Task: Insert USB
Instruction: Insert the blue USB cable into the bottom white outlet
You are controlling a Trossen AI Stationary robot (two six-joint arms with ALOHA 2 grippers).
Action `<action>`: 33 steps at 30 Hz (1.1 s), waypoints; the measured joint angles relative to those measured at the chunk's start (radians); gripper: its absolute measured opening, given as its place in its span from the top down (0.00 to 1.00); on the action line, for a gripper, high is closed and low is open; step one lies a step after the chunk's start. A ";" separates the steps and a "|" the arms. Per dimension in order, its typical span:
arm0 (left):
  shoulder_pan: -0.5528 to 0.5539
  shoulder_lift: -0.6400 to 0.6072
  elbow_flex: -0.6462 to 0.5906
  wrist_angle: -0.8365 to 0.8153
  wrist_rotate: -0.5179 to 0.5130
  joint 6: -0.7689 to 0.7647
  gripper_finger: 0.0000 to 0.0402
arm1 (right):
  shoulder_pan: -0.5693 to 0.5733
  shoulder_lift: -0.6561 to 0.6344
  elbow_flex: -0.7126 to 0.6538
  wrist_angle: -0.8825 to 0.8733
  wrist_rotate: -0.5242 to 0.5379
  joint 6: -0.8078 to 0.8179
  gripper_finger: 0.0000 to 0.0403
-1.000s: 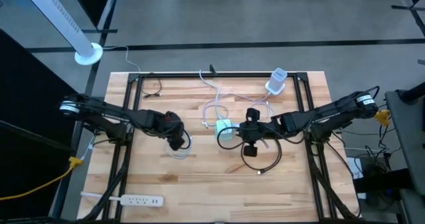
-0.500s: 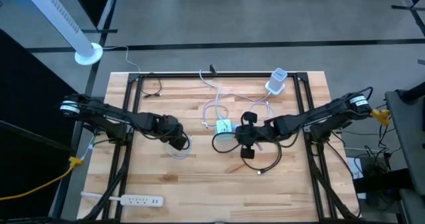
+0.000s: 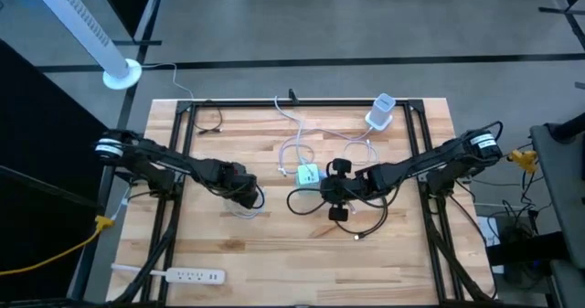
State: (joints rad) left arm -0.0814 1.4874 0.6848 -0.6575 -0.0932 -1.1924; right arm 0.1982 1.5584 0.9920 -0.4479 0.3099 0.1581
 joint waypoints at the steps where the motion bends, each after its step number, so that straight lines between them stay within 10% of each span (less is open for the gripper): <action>1: 0.000 0.010 0.001 0.004 -0.002 0.000 0.83 | 0.000 0.004 0.000 -0.003 0.000 0.000 0.79; 14: -0.009 0.022 -0.002 0.014 0.004 0.104 0.75 | 0.000 0.014 0.000 -0.004 0.000 -0.028 0.74; 24: -0.076 0.023 0.028 0.010 -0.020 0.287 0.99 | 0.000 0.011 0.000 0.000 0.000 -0.066 0.72; 33: -0.196 -0.023 0.262 0.027 0.312 0.514 1.00 | 0.002 0.001 0.018 0.188 -0.061 -0.177 0.75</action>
State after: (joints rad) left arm -0.2778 1.4644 0.9468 -0.6308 0.2188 -0.6788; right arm 0.1999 1.5589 1.0096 -0.2601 0.2492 -0.0189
